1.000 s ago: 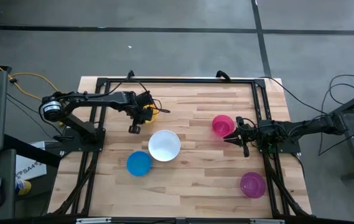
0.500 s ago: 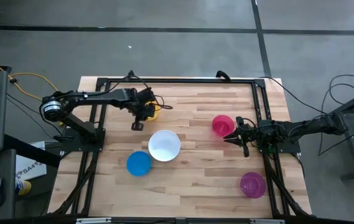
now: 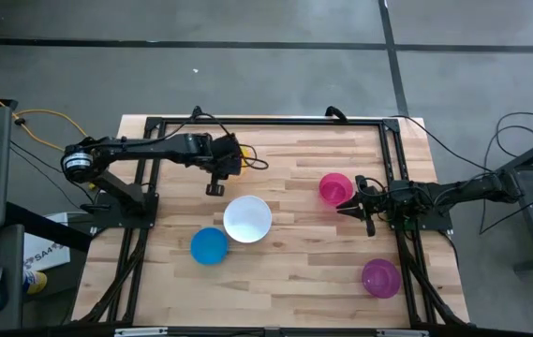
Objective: Nest bowls inside each other
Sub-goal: Stack the yellow bowl on top of the white bowl on the table
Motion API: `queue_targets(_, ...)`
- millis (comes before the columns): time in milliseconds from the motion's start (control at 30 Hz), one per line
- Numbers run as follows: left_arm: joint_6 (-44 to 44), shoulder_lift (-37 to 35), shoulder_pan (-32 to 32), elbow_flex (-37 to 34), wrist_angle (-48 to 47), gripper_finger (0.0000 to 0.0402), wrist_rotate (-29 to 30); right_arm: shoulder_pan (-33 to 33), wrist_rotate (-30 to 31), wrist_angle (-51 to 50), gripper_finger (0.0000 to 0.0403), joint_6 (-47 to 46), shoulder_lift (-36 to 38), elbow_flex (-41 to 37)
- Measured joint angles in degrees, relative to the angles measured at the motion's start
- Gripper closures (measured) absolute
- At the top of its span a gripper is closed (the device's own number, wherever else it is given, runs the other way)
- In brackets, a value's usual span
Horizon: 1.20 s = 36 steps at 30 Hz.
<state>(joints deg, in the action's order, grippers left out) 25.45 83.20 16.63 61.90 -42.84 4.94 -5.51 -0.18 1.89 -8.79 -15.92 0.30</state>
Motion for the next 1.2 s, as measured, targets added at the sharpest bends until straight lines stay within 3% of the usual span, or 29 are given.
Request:
queue_targets(467,-8.7,-0.1,-9.6,7.7,-5.9,0.0402,8.0,0.0,0.0,0.0,0.0355,0.0,0.0,0.0)
queue_targets(1200,-22.8,-0.1,-26.8,8.2,-6.8,0.0402,8.4,0.0,0.0,0.0,0.0355,0.0,0.0,0.0)
